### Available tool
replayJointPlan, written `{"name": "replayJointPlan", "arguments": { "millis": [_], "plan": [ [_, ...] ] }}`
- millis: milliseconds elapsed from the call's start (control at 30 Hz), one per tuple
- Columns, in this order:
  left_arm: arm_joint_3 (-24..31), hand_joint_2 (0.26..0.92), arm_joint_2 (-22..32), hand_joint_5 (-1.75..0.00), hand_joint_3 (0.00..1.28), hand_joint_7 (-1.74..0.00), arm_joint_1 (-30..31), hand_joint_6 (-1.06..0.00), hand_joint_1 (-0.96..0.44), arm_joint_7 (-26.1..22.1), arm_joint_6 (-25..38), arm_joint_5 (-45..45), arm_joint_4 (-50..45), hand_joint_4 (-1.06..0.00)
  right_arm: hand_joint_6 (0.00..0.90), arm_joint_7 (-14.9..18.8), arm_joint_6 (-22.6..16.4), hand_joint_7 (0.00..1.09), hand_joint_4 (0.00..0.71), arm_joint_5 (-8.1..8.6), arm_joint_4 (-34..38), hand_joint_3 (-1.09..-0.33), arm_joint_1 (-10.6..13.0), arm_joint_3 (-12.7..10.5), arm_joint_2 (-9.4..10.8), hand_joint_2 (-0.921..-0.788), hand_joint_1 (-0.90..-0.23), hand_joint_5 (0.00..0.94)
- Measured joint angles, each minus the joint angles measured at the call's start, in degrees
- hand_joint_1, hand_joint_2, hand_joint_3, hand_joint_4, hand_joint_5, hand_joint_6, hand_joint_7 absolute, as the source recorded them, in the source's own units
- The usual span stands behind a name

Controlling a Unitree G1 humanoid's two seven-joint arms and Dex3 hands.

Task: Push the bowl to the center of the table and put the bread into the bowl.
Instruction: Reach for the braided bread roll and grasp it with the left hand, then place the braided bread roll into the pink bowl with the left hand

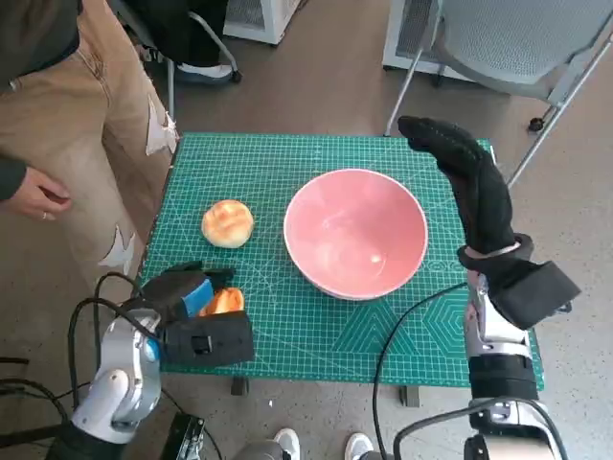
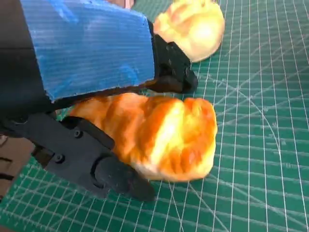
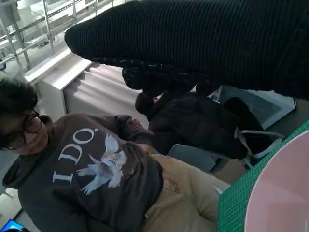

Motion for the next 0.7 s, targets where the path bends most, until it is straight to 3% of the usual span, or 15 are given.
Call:
{"name": "replayJointPlan", "arguments": {
  "millis": [67, 200, 400, 700],
  "plan": [
    [0.1, 0.412, 0.2, -1.64, 0.99, -1.17, 0.0, -0.67, 0.02, 1.0, -0.6, 0.0, 0.2, -0.57, -0.001, 0.0, 0.2, 0.41, 0.153, 0.08, 0.0, -0.836, 0.0, -0.1, 0.0, -0.921, -0.723, 0.000],
    [0.2, 0.438, 0.3, -1.71, 1.00, -1.23, 0.2, -0.63, 0.01, 3.3, -2.2, -0.4, 0.6, -0.56, -0.001, 0.0, 0.3, 0.41, 0.152, 0.16, 0.0, -0.835, 0.0, -0.2, 0.0, -0.921, -0.724, 0.000],
    [0.3, 0.541, 0.4, -1.58, 0.81, -1.16, 0.8, -0.62, 0.01, 4.8, -3.5, -1.3, 0.8, -0.61, -0.001, 0.1, 0.3, 0.41, 0.152, 0.16, 0.0, -0.834, 0.0, -0.3, 0.0, -0.921, -0.724, 0.000],
    [1.2, 0.581, 0.6, -1.51, 0.71, -1.10, 1.2, -0.64, 0.01, 6.1, -4.9, -2.0, 0.7, -0.64, -0.001, 0.1, 0.3, 0.41, 0.152, 0.14, 0.2, -0.833, 0.0, -0.3, 0.0, -0.921, -0.724, 0.000]
  ]
}}
